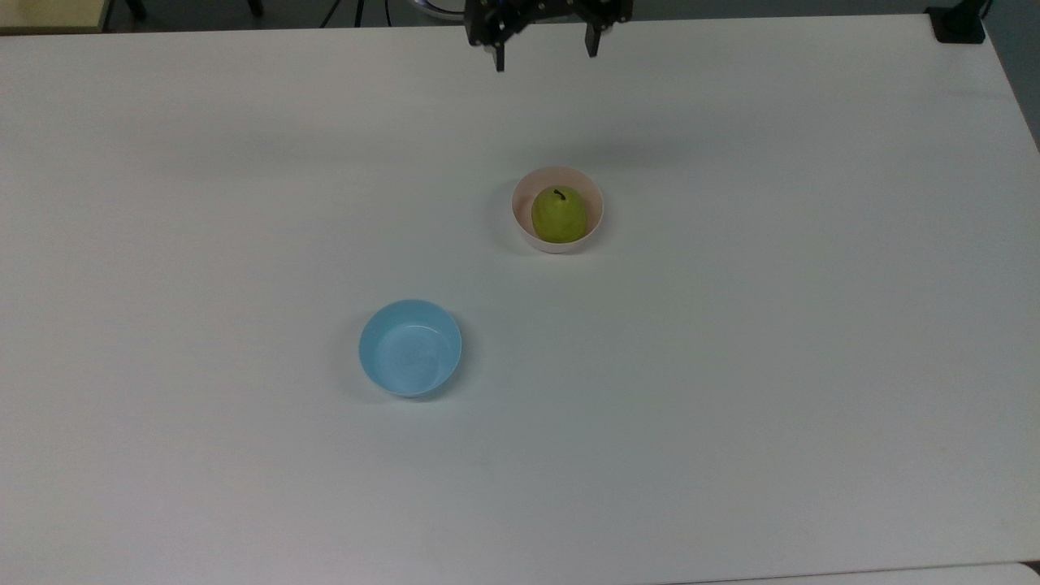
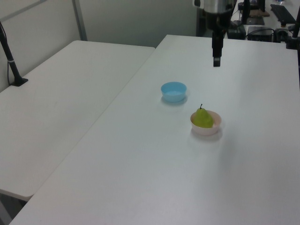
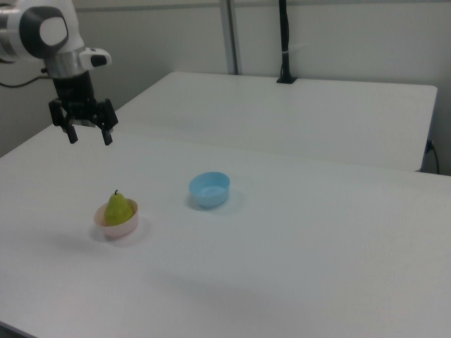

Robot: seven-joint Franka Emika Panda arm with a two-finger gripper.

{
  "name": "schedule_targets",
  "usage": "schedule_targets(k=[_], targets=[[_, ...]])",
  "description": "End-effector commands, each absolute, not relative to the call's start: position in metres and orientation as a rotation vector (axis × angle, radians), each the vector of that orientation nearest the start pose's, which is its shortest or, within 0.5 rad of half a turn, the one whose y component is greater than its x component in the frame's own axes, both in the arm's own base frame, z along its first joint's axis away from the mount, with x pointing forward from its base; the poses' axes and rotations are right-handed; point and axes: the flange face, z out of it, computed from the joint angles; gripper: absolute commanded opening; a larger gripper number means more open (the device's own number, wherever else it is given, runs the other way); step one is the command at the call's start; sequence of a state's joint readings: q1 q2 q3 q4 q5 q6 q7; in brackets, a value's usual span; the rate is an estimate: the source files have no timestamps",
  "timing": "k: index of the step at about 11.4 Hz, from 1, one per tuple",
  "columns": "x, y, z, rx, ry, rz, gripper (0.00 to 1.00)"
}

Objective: Pick up a pear from the bowl
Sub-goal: 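Lower the gripper into the pink bowl around the green pear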

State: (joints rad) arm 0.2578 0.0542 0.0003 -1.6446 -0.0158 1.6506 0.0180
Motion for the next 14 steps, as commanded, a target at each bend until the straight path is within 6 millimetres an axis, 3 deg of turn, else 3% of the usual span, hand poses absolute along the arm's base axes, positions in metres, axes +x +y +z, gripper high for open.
schedule_targets(k=[1,3,5,9,14], targets=[[0.562,0.15,0.513,-3.124,-0.394,0.103,1.0],[0.576,0.154,0.479,-3.126,-0.395,0.119,1.0],[0.578,0.155,0.45,-3.133,-0.402,0.135,1.0],[0.571,0.155,0.407,-3.135,-0.415,0.105,1.0],[0.571,0.172,0.364,-3.131,-0.458,0.078,0.93]])
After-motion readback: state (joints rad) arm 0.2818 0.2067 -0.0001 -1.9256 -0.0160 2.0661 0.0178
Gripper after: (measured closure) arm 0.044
